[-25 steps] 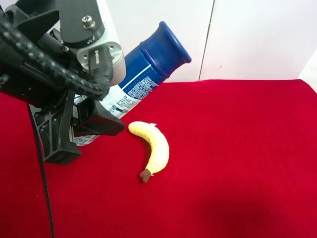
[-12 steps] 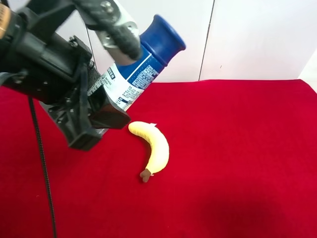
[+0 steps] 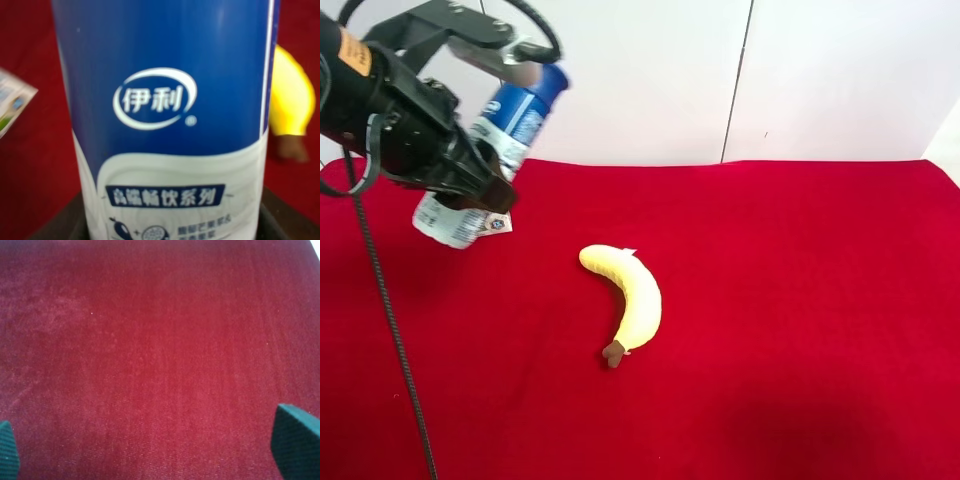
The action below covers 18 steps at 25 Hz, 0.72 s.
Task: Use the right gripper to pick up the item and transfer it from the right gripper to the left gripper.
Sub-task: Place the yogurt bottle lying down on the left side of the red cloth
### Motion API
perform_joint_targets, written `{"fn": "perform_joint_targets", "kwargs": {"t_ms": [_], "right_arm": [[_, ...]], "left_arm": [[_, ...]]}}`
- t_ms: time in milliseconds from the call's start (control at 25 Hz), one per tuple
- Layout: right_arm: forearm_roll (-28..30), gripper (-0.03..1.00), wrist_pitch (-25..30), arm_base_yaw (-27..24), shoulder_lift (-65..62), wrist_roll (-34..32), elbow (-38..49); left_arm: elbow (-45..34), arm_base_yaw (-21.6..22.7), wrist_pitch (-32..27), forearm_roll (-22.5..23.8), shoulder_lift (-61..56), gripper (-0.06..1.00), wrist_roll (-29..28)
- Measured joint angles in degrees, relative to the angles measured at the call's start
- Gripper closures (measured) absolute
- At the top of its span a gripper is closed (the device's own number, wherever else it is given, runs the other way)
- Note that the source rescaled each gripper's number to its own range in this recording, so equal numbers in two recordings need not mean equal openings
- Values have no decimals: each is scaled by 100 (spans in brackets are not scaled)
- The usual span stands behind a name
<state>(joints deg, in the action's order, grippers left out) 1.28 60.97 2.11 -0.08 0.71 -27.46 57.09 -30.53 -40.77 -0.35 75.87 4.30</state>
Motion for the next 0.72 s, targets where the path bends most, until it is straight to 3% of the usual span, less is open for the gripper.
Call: {"fn": "perform_joint_targets", "kwargs": {"t_ms": [440, 720], "right_arm": [[0, -3, 0, 0, 0, 0, 0], [0, -3, 0, 0, 0, 0, 0]], "left_arm": [[-1983, 1857, 815, -785, -5, 88, 482], [-2265, 2973, 1011, -1227, 339, 88, 792]]}}
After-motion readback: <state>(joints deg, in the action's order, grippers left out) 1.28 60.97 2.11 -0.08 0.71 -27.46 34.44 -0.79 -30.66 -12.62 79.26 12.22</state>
